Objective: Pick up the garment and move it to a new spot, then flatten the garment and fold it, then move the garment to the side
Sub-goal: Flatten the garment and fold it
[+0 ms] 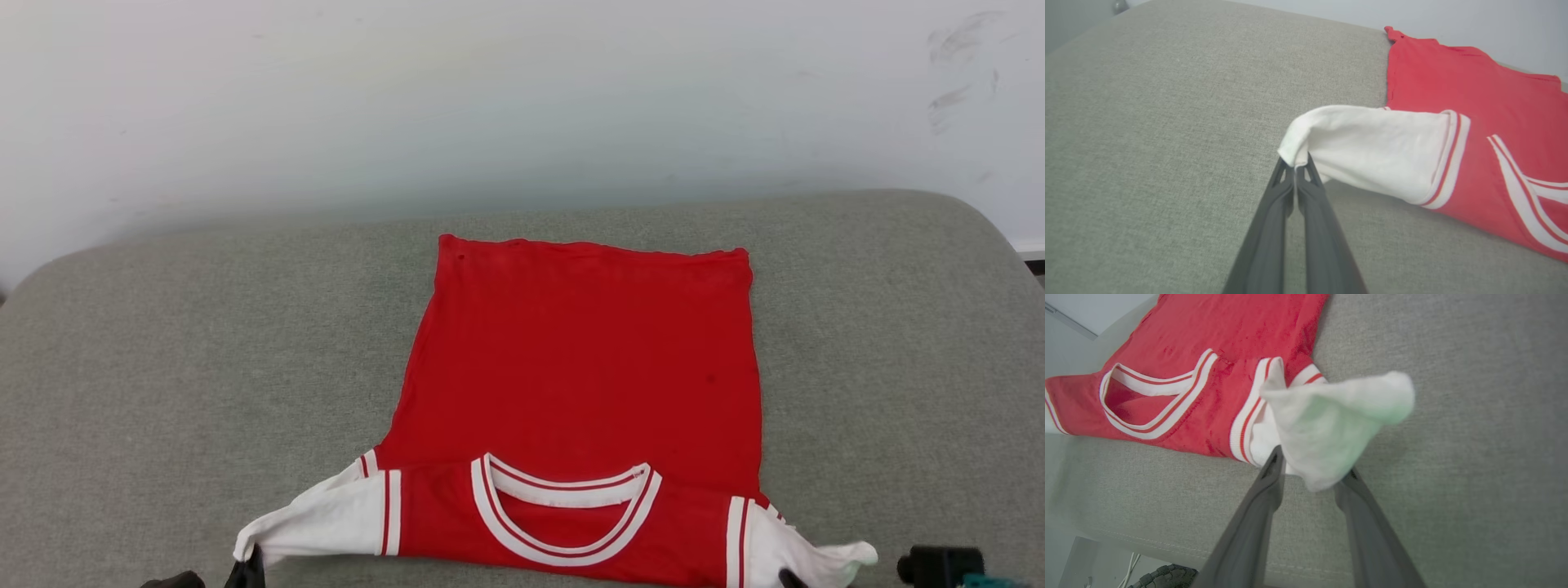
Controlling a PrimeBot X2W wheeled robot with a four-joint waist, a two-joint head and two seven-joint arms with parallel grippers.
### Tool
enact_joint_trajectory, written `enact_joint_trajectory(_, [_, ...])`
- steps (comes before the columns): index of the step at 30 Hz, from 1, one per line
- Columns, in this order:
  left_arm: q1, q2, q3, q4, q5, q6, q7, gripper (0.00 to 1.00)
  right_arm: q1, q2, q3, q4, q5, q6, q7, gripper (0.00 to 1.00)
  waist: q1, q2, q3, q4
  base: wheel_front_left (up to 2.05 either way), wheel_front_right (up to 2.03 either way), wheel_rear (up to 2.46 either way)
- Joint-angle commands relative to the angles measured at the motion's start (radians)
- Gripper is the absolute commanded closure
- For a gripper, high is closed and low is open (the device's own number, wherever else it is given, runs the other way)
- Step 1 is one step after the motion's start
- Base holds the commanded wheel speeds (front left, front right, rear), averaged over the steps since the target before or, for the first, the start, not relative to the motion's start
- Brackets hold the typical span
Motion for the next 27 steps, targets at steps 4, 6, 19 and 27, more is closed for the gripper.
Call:
enact_joint_trajectory(4, [-0.013, -0.009, 0.004, -0.073, 0.028, 0.024, -0.028, 1.0, -0.034, 0.013, -0.082, -0.114, -0.03, 0.0, 0.008, 0.0, 0.0003, 0.0, 0.014, 0.001, 0.0, 0.0, 0.0])
enact_joint_trajectory(6, [-0.028, -0.008, 0.004, -0.104, 0.039, 0.028, -0.031, 1.0, -0.082, 0.002, -0.127, -0.143, -0.081, 0.0, 0.013, 0.0, 0.0003, 0.0, 0.032, 0.001, 0.0, 0.0, 0.0])
enact_joint_trajectory(19, [-0.268, -0.012, -0.049, -0.3, 0.142, 0.011, -0.024, 1.0, -0.797, 0.018, -0.331, 0.192, -0.142, 0.0, 0.286, 0.0, 0.0003, 0.0, 0.359, 0.087, 0.0, 0.0, 0.0])
enact_joint_trajectory(27, [-0.389, -0.045, -0.084, -0.337, 0.181, -0.023, -0.036, 1.0, -1.11, -0.017, -0.419, 0.388, -0.235, 0.0, 0.555, 0.0, 0.0003, 0.0, 0.502, 0.165, 0.0, 0.0, 0.0])
